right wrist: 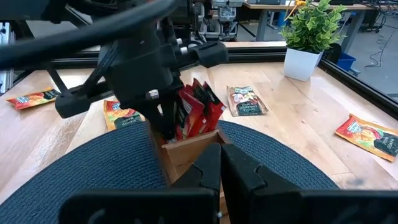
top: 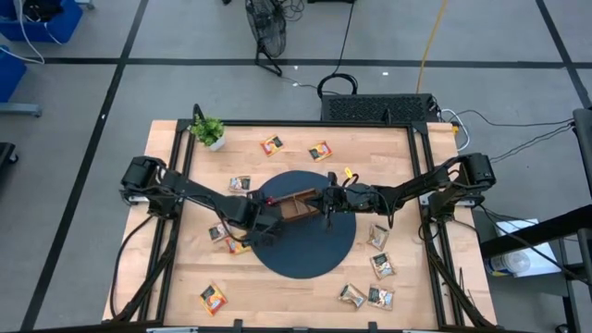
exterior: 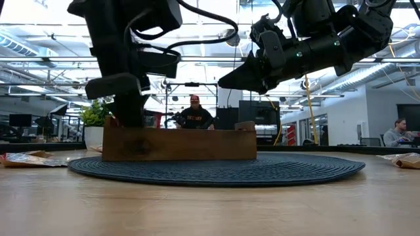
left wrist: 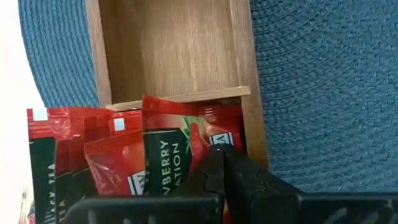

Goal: Pick & Place Tea
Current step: Put the red tea bag into the left section of the wooden organizer

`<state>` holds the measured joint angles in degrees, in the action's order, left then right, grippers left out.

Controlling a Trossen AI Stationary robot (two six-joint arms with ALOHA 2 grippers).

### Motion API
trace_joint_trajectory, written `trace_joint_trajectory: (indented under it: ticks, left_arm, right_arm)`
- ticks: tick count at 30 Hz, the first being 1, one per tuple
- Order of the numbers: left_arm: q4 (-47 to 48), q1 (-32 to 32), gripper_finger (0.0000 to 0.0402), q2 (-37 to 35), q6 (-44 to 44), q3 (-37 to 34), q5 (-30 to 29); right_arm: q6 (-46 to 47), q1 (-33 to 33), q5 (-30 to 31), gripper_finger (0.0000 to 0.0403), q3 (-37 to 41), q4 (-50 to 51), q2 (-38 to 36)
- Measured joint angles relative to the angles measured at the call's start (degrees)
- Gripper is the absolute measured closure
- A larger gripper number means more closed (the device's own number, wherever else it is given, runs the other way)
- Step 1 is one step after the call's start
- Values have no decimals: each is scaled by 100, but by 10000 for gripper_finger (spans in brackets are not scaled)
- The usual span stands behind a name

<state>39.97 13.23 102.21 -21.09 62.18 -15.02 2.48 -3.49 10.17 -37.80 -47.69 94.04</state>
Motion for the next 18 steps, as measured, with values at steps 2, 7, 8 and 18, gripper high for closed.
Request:
trace_joint_trajectory:
  ticks: [2, 7, 8, 18]
  left_arm:
    - [-3, -4, 398, 81, 0, 1, 56]
    - [37, 2, 394, -96, 3, -20, 86]
    - [51, 11, 396, -180, 32, -35, 125]
    - [25, 138, 385, -1052, 149, -44, -70]
  right_arm:
    - [0, 0, 0, 403, 0, 0, 0]
    - [0, 0, 0, 403, 0, -1, 0]
    - [-2, 0, 0, 403, 0, -1, 0]
    - [-9, 0, 2, 403, 0, -1, 0]
